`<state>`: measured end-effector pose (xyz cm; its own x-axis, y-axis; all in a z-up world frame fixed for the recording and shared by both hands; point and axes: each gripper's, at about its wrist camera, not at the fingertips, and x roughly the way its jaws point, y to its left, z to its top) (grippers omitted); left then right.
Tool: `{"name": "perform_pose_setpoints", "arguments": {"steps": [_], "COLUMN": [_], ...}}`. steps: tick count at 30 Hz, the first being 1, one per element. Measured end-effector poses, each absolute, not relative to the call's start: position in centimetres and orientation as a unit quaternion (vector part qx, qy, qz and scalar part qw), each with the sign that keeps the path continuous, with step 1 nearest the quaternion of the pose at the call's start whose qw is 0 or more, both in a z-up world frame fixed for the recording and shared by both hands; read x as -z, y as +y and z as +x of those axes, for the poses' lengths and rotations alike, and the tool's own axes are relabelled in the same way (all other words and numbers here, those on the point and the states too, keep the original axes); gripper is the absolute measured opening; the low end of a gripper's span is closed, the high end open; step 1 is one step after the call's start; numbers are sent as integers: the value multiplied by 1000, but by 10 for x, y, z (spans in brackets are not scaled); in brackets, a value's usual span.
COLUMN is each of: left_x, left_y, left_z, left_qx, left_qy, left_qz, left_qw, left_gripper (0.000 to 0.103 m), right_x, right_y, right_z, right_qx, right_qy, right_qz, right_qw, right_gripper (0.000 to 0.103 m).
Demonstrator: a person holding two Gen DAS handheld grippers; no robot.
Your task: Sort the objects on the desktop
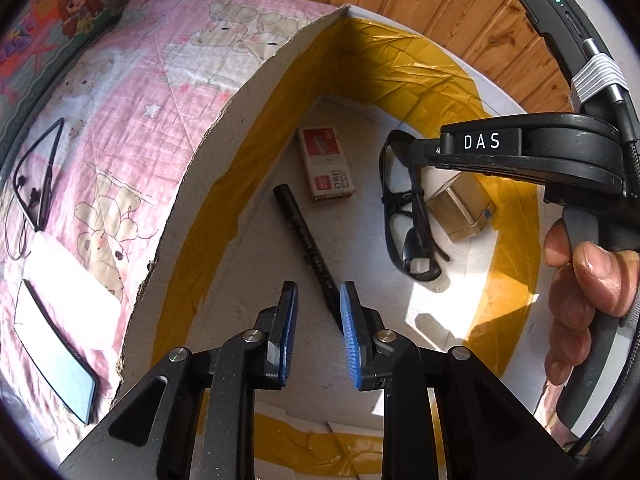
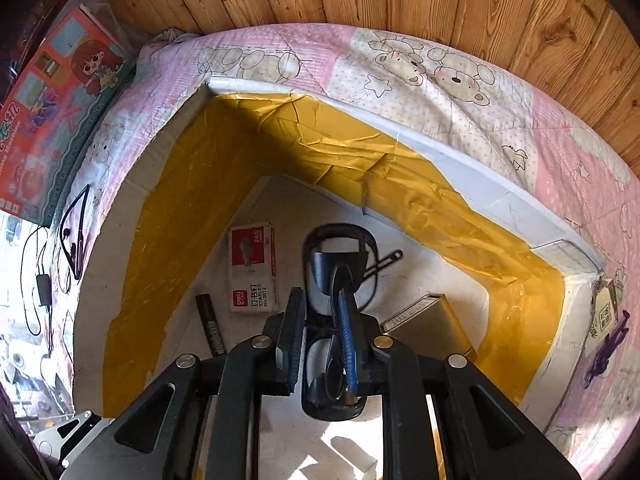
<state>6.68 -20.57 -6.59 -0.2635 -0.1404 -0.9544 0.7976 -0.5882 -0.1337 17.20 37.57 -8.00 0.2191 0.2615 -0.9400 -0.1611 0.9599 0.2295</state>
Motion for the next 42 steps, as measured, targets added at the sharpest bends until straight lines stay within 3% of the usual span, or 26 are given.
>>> {"name": "perform_pose_setpoints", "arguments": {"steps": [6,12,21,42], "left_x": [56,42,13,-10], "left_y": [-200,-193,-162,-102], "left_z": [67,70,67,67], "left_qx": [732,741,761,783], "left_qy": [317,311,287,208], "left_qz": [508,496,477,465], "left_qw": [324,330,333,357], "left_gripper": [25,25,29,32], "right_x": [65,36,2,-36], "right_y": [368,361,346,298], "right_z": [157,130,82,-40], "right_qx": [-149,-184,-220,-270], "right_qy": [606,585,535,402], "right_qz": [43,7,-28,-16], "right_qw": [780,789,816,875], "right_gripper": [20,32,37,41]}}
